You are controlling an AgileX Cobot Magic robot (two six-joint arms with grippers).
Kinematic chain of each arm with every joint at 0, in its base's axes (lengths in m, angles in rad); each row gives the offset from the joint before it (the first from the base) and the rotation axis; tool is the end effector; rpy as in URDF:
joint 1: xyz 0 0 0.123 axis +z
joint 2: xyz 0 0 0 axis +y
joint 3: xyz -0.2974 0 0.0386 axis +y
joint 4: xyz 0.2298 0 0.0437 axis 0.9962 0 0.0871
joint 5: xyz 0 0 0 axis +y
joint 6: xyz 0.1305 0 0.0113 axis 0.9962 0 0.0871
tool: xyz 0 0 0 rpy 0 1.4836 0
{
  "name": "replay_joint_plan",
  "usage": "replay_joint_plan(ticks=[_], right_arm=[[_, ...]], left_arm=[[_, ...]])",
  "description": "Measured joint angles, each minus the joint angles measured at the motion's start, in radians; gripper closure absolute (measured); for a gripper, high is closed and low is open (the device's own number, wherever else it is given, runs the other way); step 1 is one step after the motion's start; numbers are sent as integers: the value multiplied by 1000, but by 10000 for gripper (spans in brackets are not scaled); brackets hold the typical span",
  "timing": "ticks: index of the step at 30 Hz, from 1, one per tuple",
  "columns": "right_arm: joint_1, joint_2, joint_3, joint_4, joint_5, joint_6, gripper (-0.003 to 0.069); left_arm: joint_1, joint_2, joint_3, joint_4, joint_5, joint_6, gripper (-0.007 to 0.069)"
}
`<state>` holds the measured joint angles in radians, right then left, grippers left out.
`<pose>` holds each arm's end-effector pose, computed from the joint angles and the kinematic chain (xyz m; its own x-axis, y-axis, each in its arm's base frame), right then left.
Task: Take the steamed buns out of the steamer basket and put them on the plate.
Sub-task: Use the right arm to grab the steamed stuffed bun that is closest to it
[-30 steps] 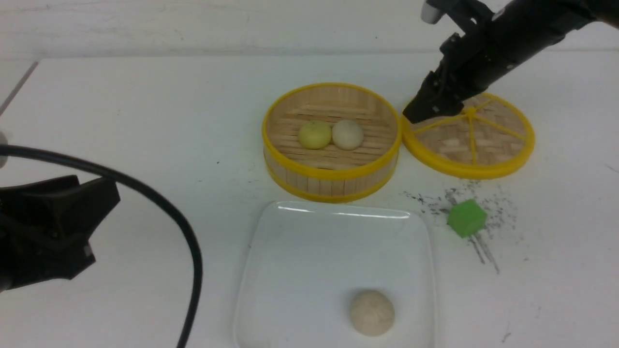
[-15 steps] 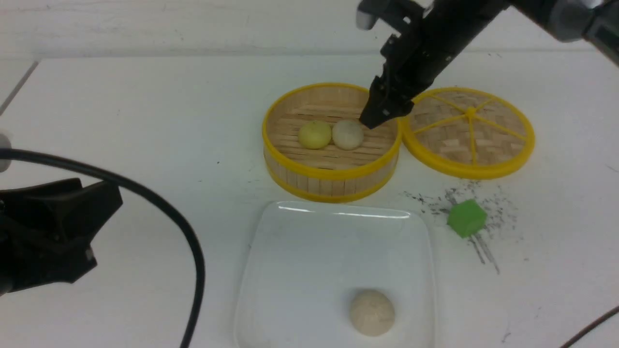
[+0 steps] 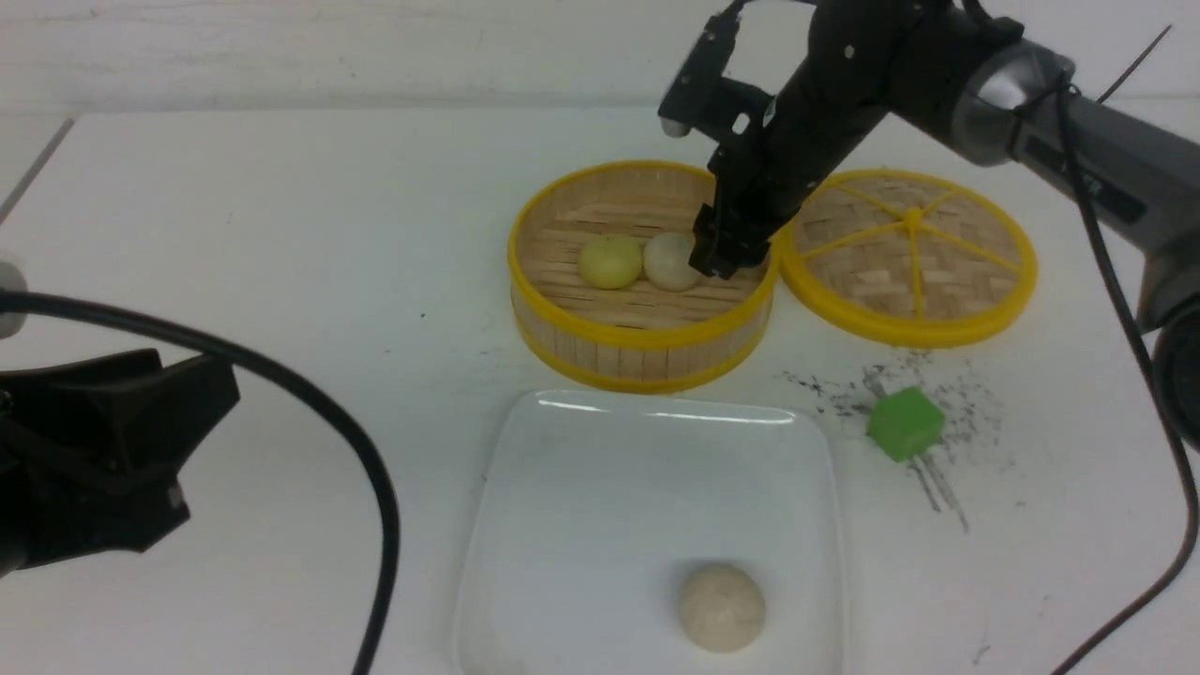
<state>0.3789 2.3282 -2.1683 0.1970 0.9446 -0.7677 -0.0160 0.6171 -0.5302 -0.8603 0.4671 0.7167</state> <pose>0.4895 0.2172 0.2097 -0.3559 -0.7859 -0.5057 -0.8293 0.5150 -0.2168 0.1287 -0.0469 0.3117 -0.3405 -0.0764 -0.9371 0.3108 0.9315 -0.1889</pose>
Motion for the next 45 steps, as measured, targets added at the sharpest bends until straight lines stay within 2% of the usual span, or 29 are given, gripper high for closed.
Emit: replay_joint_plan(ticks=[10, 30, 40, 44, 45], right_arm=[[0, 25, 0, 4, -135, -1, 240], [-1, 26, 0, 135, -92, -43, 240], [-1, 73, 0, 130, -115, -44, 300], [-1, 74, -1, 118, -134, -44, 391], [-1, 74, -2, 110, -141, -43, 460]], left_arm=[[0, 10, 0, 0, 1, 0, 267], [0, 10, 0, 4, -13, 0, 268], [0, 10, 0, 4, -14, 0, 268], [0, 10, 0, 4, -14, 0, 268], [0, 10, 0, 4, -14, 0, 268]])
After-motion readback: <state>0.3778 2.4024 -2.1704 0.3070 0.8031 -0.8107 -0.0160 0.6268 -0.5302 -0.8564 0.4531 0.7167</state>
